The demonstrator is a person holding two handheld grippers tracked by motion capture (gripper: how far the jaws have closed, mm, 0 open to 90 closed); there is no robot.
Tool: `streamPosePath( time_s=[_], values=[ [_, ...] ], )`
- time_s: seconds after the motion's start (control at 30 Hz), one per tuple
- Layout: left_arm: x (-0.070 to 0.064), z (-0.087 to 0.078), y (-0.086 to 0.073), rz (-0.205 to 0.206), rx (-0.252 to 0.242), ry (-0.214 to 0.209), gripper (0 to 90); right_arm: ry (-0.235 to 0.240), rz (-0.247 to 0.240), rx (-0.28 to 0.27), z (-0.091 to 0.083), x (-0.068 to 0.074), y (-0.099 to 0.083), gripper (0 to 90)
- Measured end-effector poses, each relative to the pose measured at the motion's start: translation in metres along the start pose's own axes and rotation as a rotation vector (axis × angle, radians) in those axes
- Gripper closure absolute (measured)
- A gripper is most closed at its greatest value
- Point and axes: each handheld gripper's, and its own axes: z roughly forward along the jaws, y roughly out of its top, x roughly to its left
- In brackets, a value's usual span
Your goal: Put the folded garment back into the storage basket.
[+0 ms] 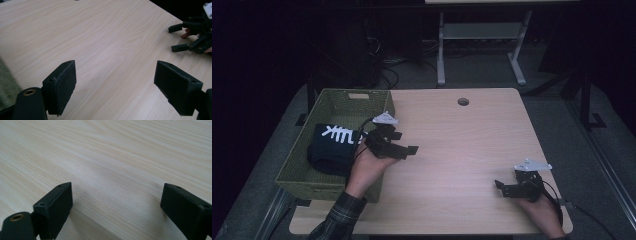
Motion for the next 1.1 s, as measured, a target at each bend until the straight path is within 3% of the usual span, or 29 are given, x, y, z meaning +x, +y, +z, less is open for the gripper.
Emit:
streamPosePath(
  time_s=[0.27, 0.47, 0.63, 0.87, 1.03, 1.1],
  values=[
    [-0.017, 0.032, -0.014, 0.048, 0.008, -0.024, 17.6, 0.0, -0.001, 0.0, 0.0, 0.0, 0.0, 10.3],
    [-0.027, 0.053, -0.025, 0.079, 0.023, -0.02, 17.6, 0.001, -0.001, 0.0, 0.0, 0.0, 0.0, 10.2],
    [-0.028, 0.068, -0.037, 0.095, 0.048, -0.016, 17.6, 0.002, -0.002, 0.0, 0.0, 0.0, 0.0, 10.1],
    [-0.025, 0.086, -0.053, 0.1, 0.047, -0.005, 16.2, 0.002, -0.003, 0.0, 0.0, 0.0, 0.0, 10.0],
    [-0.025, 0.099, -0.063, 0.122, 0.075, 0.011, 15.5, 0.002, -0.004, 0.0, 0.0, 0.0, 0.0, 9.9],
    [-0.026, 0.103, -0.066, 0.151, 0.085, 0.031, 15.5, 0.003, -0.003, 0.0, 0.0, 0.0, 0.0, 9.9]
  ],
)
